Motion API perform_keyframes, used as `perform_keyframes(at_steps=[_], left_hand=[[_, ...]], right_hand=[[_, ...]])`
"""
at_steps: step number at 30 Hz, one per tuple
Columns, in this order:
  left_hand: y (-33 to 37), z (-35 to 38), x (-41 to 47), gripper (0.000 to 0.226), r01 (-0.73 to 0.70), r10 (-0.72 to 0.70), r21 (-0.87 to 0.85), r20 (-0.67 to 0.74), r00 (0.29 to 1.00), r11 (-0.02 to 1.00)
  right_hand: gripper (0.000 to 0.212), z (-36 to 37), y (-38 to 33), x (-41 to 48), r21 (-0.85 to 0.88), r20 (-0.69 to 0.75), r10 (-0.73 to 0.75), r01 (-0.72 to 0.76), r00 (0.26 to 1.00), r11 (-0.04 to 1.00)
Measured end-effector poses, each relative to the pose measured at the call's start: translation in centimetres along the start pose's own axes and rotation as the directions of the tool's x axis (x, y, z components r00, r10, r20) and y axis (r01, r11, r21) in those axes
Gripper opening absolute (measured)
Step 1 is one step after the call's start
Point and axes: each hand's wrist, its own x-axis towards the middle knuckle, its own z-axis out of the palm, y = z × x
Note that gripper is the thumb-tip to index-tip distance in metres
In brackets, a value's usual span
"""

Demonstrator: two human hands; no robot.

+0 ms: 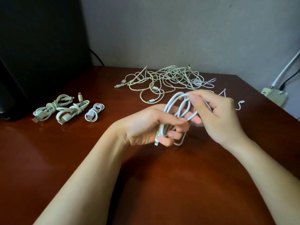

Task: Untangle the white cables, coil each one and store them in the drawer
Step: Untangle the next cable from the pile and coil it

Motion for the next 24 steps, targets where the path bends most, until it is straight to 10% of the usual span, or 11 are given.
perform_keyframes(at_steps=[24], left_hand=[[0.07,0.29,-0.19,0.016,-0.025,0.048,0.122,-0.183,0.982,0.992]], right_hand=[[0.018,0.32,-0.26,-0.2,0.104,0.019,0.026,-0.028,0.999,0.994]])
